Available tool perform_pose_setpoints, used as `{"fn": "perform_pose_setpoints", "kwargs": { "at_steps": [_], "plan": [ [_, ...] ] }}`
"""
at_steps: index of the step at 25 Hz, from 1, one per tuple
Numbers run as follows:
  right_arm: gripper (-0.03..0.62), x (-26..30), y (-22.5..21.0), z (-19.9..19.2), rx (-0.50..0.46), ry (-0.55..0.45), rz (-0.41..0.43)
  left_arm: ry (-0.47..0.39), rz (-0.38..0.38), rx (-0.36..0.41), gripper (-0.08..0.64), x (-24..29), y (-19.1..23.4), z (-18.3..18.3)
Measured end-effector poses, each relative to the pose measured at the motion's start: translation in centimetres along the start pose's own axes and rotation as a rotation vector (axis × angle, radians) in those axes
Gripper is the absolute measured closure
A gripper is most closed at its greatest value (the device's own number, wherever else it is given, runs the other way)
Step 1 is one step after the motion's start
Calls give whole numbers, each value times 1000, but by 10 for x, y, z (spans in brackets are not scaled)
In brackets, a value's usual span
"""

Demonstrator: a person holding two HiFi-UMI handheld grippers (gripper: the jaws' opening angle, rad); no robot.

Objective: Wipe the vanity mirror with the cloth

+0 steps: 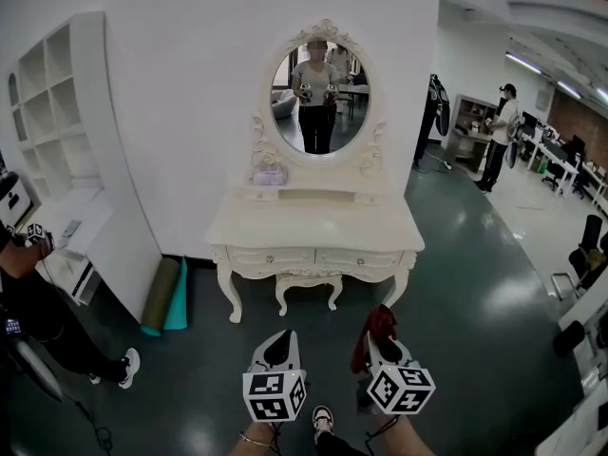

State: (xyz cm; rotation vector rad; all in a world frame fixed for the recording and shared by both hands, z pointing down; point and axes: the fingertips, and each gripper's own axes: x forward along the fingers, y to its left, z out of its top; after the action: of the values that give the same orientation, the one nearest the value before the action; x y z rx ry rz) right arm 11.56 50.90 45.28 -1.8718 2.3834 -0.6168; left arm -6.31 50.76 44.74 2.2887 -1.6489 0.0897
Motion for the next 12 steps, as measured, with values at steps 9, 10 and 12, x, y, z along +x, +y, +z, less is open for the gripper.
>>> {"fn": "perform_pose_setpoints", "kwargs": {
  "at_steps": [9,10,12],
  "plan": [
    [531,123,-30,50,-10,12,52,-14,51,0,557,114,25,47],
    [531,137,-36,56,-9,13,54,-15,55,-1,557,128,27,51],
    [531,162,-47,64,-7,18,59,-9,60,-2,557,155,30,56]
  ]
}}
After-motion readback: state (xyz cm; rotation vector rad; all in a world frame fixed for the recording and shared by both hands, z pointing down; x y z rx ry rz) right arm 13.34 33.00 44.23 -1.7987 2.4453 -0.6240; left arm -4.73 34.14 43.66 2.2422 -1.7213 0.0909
